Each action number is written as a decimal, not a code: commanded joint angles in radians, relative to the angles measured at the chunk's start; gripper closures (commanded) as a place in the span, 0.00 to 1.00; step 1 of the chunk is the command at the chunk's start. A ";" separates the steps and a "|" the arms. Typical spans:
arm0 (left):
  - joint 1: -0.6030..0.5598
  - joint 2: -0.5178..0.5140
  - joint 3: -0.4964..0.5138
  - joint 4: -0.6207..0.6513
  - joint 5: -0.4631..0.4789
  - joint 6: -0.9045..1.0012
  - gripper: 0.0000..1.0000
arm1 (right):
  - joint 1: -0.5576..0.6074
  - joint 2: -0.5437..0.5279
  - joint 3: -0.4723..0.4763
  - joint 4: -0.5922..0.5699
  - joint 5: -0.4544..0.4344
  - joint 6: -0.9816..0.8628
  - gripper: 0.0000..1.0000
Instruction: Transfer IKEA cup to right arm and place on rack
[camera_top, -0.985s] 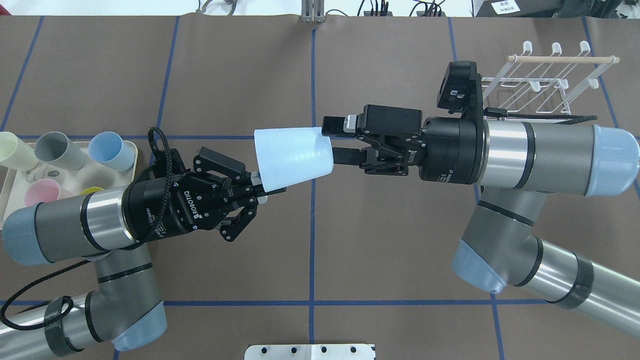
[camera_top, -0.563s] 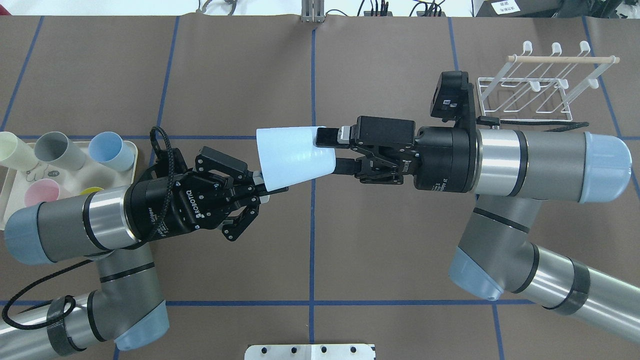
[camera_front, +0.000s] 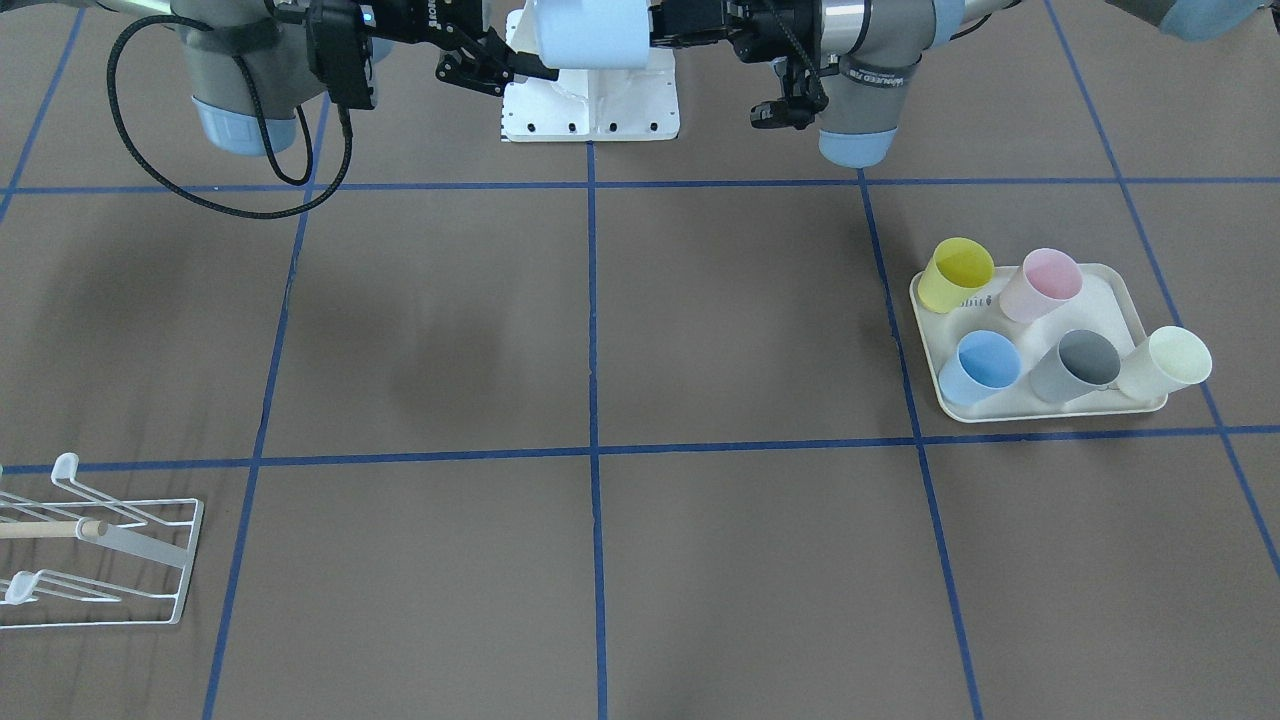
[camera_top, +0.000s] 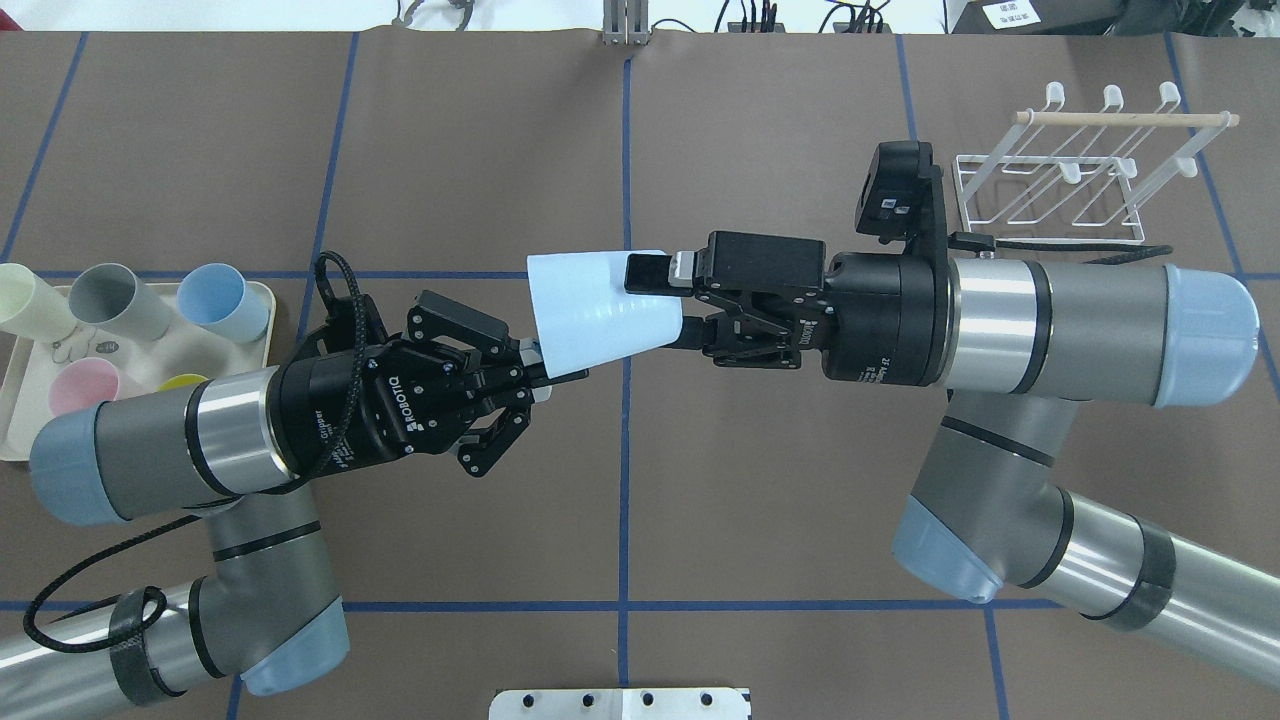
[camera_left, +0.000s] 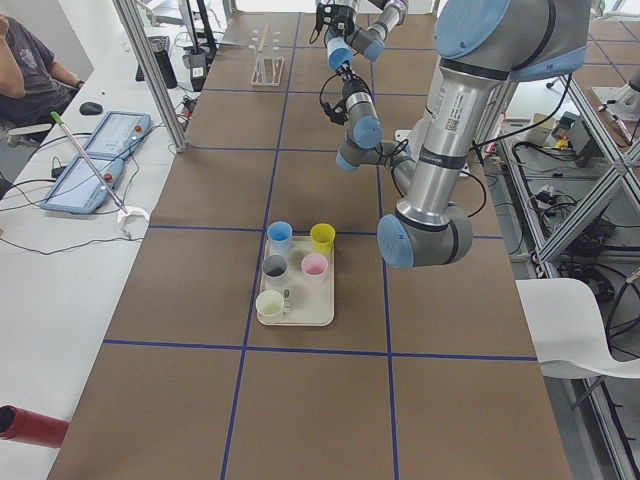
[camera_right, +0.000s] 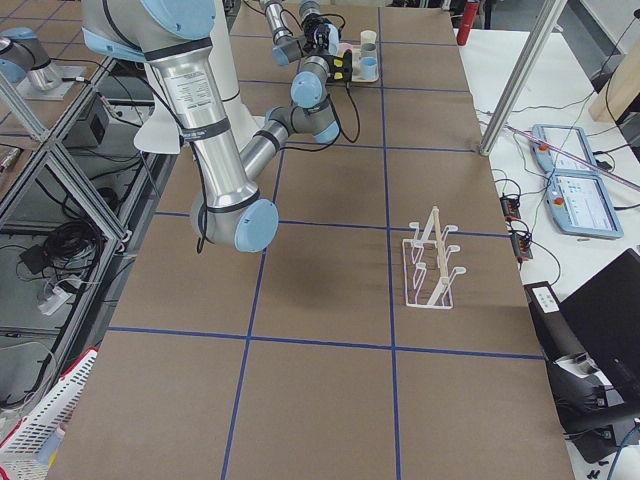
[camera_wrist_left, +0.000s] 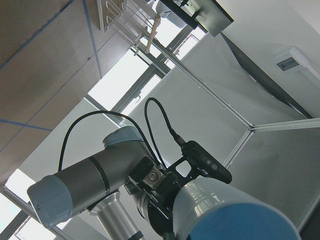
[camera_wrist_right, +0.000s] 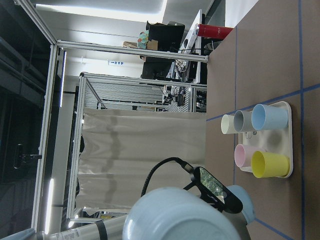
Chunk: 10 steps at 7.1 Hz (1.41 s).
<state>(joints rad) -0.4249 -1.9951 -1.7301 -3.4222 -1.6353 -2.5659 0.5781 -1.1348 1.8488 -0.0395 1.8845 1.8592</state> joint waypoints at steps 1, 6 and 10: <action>0.000 -0.001 -0.002 0.000 0.000 -0.004 1.00 | 0.000 0.000 -0.002 0.000 -0.001 -0.002 0.02; 0.000 -0.002 0.001 0.000 0.000 -0.005 1.00 | 0.002 0.000 -0.002 0.001 -0.007 0.000 0.28; -0.002 0.001 0.004 0.001 0.002 0.010 0.00 | 0.000 -0.002 0.000 0.001 -0.041 -0.005 0.87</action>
<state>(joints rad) -0.4251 -1.9948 -1.7263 -3.4208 -1.6342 -2.5600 0.5790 -1.1366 1.8483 -0.0390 1.8510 1.8558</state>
